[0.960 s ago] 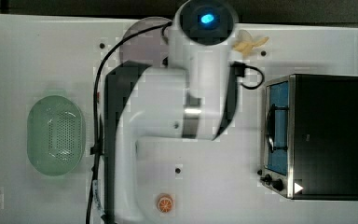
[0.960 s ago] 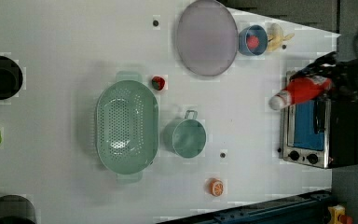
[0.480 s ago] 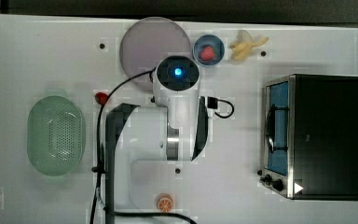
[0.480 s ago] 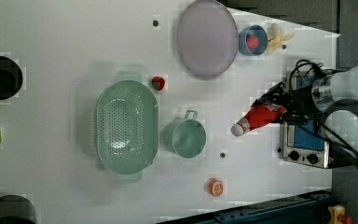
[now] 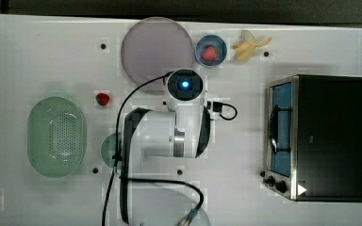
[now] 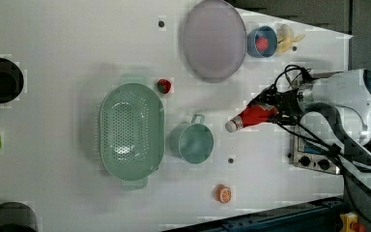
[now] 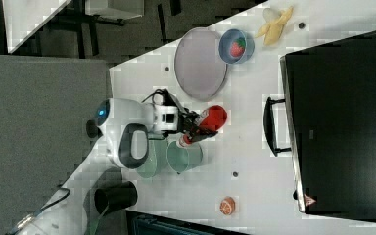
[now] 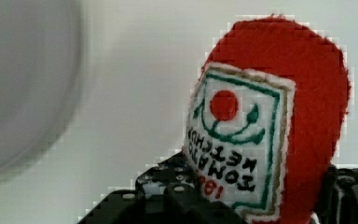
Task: Pick Ketchup from oven and place it on table.
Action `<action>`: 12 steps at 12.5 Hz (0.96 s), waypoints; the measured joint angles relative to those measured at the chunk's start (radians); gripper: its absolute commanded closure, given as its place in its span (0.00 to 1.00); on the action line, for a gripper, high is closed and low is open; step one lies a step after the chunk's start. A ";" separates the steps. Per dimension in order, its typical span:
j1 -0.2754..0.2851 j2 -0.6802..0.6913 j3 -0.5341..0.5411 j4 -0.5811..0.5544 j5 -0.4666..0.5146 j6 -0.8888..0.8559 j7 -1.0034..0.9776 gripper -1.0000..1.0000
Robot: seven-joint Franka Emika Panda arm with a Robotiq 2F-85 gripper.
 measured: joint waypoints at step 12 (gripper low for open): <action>-0.028 -0.234 0.000 0.090 -0.007 -0.246 0.007 0.00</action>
